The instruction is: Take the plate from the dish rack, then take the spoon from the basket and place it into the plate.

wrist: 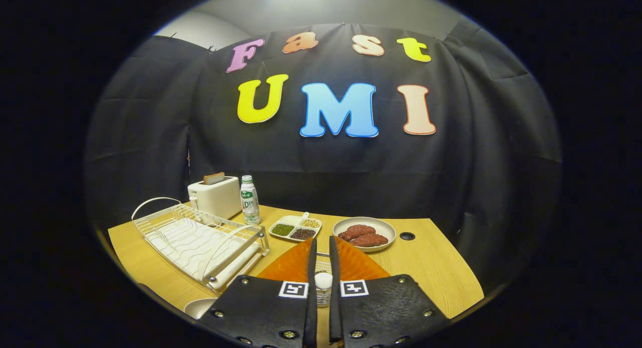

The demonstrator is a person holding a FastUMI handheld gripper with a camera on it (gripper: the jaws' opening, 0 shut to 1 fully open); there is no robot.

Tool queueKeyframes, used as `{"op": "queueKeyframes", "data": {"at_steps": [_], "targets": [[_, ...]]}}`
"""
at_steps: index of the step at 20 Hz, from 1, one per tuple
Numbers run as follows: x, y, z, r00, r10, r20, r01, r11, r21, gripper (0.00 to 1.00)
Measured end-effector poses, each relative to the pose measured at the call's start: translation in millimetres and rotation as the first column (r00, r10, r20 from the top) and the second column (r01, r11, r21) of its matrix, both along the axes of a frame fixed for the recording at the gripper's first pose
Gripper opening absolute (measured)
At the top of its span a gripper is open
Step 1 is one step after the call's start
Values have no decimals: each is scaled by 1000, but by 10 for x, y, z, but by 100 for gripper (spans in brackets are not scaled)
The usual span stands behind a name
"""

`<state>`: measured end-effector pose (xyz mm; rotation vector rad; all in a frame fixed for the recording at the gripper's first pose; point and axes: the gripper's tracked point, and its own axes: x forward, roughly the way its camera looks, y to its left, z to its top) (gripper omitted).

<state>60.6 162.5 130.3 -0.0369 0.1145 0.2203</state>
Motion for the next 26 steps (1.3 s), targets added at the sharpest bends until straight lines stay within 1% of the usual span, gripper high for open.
{"op": "queueKeyframes", "data": {"at_steps": [4,7,11,14,16,18,21,26], "targets": [[-271,-131,289,999,-54,-3,54,998,16,9],[-511,-239,407,995,-100,-16,100,995,3,9],[-787,-410,441,984,-173,-52,173,985,-15,9],[-1005,-413,377,977,-194,-89,192,981,-25,9],[-1101,-384,304,975,-193,-111,190,981,-39,9],[-1171,-281,200,974,-177,-143,171,984,-53,9],[-1227,-9,34,972,-121,-199,111,992,-61,9],[-1214,357,-103,968,-39,-247,19,996,-82,9]]}}
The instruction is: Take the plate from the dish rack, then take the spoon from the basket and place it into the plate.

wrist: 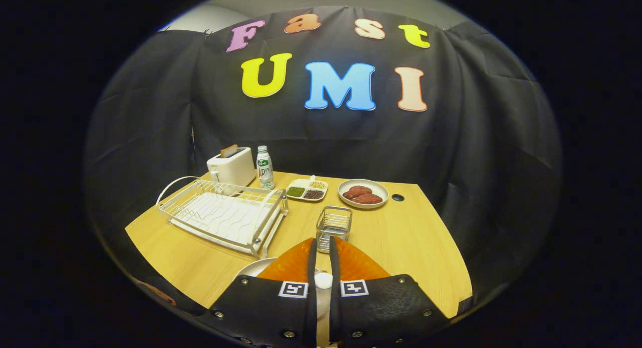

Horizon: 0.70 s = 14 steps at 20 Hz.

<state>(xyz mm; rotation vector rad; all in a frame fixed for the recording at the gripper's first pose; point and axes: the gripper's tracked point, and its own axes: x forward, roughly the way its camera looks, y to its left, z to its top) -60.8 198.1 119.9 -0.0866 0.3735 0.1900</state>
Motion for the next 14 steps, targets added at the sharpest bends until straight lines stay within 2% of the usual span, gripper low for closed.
{"op": "queueKeyframes", "data": {"at_steps": [4,8,14], "targets": [[60,290,-141,997,64,-50,-65,998,-23,9],[145,442,-328,990,72,-121,-85,991,-104,9],[145,756,-416,976,130,-175,-147,985,-88,9]]}}
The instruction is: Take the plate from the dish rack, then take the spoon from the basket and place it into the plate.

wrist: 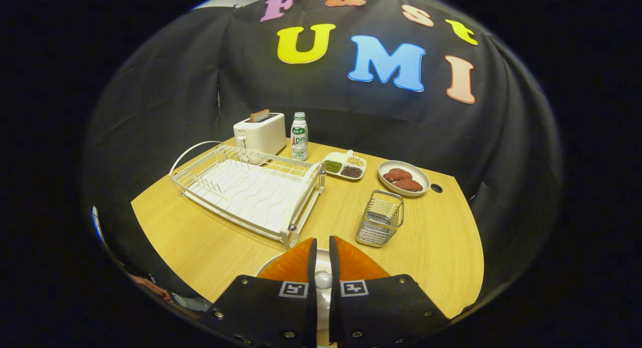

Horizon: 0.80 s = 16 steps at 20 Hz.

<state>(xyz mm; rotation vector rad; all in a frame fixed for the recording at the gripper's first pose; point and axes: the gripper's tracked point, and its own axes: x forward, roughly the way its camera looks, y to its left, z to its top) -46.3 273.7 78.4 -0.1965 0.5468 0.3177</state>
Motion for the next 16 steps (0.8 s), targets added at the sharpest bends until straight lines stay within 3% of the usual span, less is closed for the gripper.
{"op": "queueKeyframes", "data": {"at_steps": [12,16], "targets": [[146,470,-192,994,94,-50,-94,996,-7,9],[143,443,-207,989,129,-68,-130,991,-13,19]]}}
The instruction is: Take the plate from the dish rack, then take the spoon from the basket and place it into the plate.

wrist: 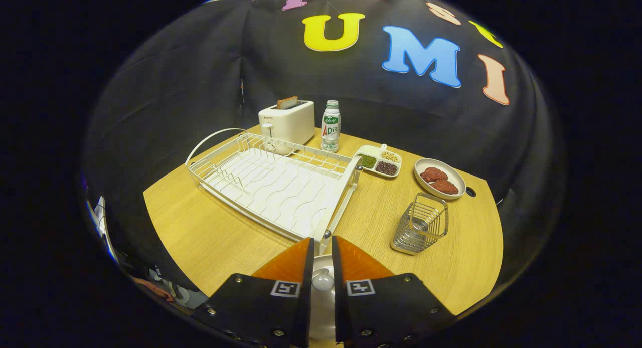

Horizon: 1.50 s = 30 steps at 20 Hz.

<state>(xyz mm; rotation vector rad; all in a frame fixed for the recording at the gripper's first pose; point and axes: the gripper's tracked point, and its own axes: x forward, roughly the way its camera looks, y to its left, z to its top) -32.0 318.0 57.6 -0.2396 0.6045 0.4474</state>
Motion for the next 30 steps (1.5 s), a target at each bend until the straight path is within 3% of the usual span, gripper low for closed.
{"op": "queueKeyframes", "data": {"at_steps": [3,7,11,15,17,22,24,30], "targets": [[8,-95,8,1000,-22,9,22,1000,9,39],[40,-293,194,995,-75,61,72,996,46,39],[115,-676,641,970,-168,177,150,983,111,39],[287,-1207,1191,905,-292,311,249,953,171,39],[297,-1489,1544,856,-350,381,293,935,201,39],[270,-1872,2237,753,-414,512,321,910,264,39],[231,-1964,2419,705,-454,545,331,890,314,98],[115,-2065,2430,696,-477,536,335,877,346,95]]}}
